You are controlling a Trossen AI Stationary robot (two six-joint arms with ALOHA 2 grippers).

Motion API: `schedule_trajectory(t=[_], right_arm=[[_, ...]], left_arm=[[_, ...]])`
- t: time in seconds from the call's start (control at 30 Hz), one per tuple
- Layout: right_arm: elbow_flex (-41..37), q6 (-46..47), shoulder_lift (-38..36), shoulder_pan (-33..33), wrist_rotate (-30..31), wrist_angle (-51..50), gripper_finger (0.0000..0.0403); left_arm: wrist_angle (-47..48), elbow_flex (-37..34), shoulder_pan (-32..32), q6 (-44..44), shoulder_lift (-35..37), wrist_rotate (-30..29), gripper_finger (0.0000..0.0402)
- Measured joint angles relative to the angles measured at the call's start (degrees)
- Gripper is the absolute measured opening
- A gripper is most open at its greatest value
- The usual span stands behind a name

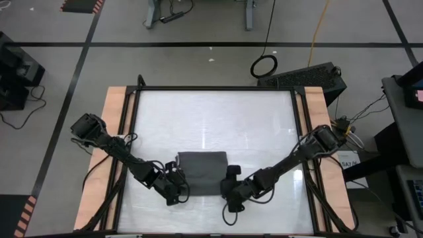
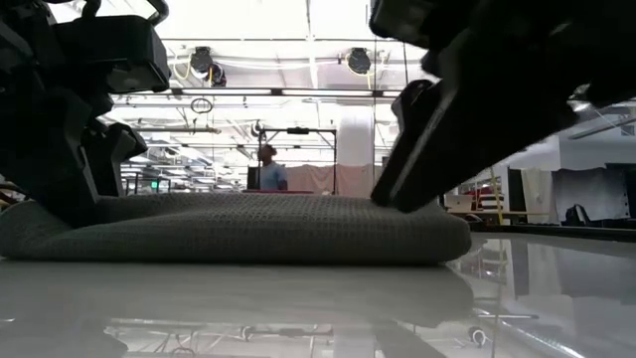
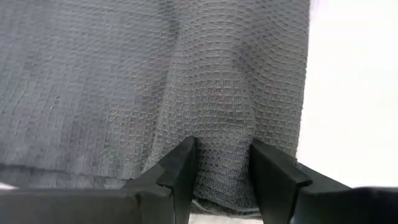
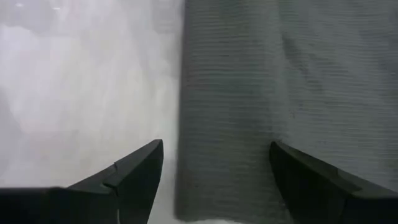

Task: Roll towel
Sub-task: Roll the gray towel

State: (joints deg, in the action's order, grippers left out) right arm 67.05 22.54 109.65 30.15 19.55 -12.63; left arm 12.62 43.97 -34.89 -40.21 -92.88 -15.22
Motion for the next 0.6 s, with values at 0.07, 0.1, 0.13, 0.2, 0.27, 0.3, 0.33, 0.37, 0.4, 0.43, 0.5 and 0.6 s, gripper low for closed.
schedule_trajectory(t=[0.07, 0.1, 0.13, 0.2, 0.27, 0.3, 0.33, 0.37, 0.4, 0.43, 0.5, 0.6], right_arm=[[0.0, -1.14, 0.0, -0.64, 0.08, 0.39, 0.03], [0.0, -1.23, -0.02, -0.94, 0.07, 0.46, 0.0307], [0.0, -1.23, -0.02, -1.15, 0.04, 0.37, 0.0315], [0.0, -1.22, -0.02, -1.33, -0.01, 0.34, 0.0332], [0.0, -1.27, -0.02, -1.45, -0.14, 0.36, 0.0347], [0.0, -1.37, -0.02, -1.61, -0.47, 0.31, 0.0352], [0.0, -1.34, -0.02, -1.65, -0.64, 0.18, 0.0355], [0.0, -1.27, -0.02, -1.77, -0.83, -0.07, 0.0356], [-0.02, -1.25, -0.02, -1.97, -1.25, -0.17, 0.0355], [-0.22, -1.26, -0.02, -2.21, -1.88, 0.01, 0.0353], [-1.08, -0.96, -0.02, -2.76, -2.63, 0.05, 0.0345], [-2.74, -0.88, 0.0, -3.42, -3.37, 1.27, 0.0328]], left_arm=[[0.02, 0.0, 0.0, 0.0, 0.0, 0.0, 0.0141], [0.02, -0.02, 0.0, 0.0, 0.0, 0.0, 0.0141], [0.02, -0.02, 0.0, 0.0, 0.0, 0.0, 0.0141], [0.01, -0.02, 0.0, 0.02, 0.0, 0.0, 0.0141], [0.03, -0.02, 0.0, 0.02, 0.0, -0.02, 0.0141], [0.06, -0.02, 0.0, 0.03, 0.0, -0.03, 0.0141], [0.09, -0.02, 0.0, 0.04, 0.0, -0.07, 0.0141], [0.11, -0.02, 0.0, 0.04, 0.0, -0.12, 0.0141], [0.18, -0.02, 0.02, 0.04, 0.0, -0.2, 0.0141], [0.26, -0.02, 0.04, 0.04, 0.0, -0.26, 0.0141], [0.37, -0.02, 0.07, 0.07, 0.0, -0.28, 0.0141], [0.38, -0.02, 0.11, 0.09, 0.0, -0.28, 0.0141]])
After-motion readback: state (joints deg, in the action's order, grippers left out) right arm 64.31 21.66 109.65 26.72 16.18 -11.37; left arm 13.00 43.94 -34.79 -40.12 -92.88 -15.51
